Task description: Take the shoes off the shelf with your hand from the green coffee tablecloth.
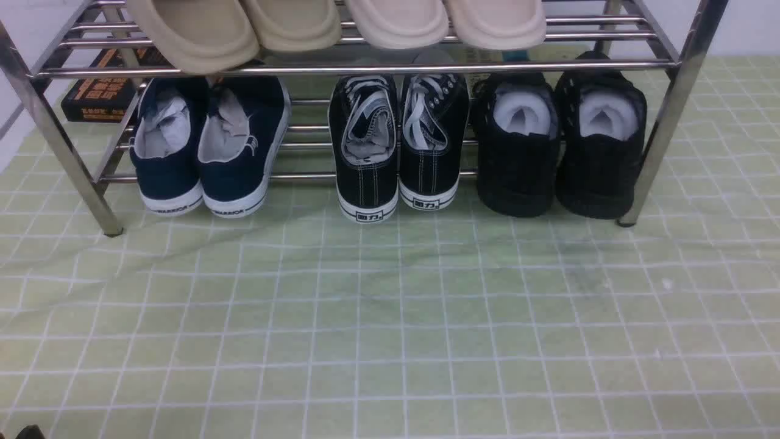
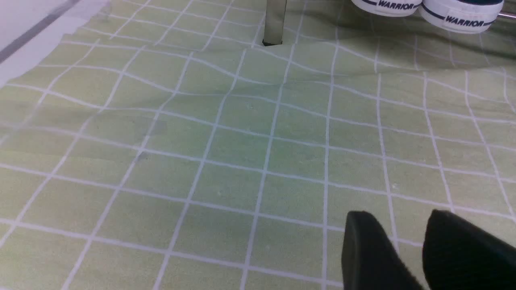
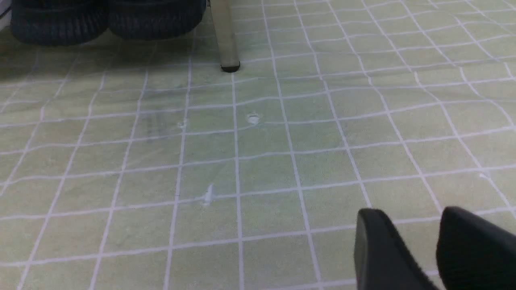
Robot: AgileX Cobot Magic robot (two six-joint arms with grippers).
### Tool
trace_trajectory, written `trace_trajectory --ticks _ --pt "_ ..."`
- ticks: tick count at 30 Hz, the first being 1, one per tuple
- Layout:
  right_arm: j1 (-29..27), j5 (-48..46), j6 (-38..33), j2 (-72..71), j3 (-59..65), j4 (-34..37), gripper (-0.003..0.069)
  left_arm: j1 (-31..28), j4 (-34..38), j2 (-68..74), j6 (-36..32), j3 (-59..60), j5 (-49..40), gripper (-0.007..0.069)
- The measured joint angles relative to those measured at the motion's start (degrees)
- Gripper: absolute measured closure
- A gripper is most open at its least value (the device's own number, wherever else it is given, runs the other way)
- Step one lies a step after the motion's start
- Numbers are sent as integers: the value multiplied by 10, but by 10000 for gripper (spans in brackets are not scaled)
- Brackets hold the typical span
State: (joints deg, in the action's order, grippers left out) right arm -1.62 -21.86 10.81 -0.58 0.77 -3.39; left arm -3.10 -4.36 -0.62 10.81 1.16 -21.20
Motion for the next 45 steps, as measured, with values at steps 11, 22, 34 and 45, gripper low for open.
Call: trace_trajectory --ticks 11,22,34,45 --pt "0 0 0 0 0 0 420 0 0 0 0 0 0 383" --pt "0 0 0 0 0 0 420 0 0 0 0 0 0 383" --pt "0 0 3 0 0 7 420 0 0 0 0 0 0 383" --pt "0 15 171 0 6 335 420 0 0 0 0 0 0 383"
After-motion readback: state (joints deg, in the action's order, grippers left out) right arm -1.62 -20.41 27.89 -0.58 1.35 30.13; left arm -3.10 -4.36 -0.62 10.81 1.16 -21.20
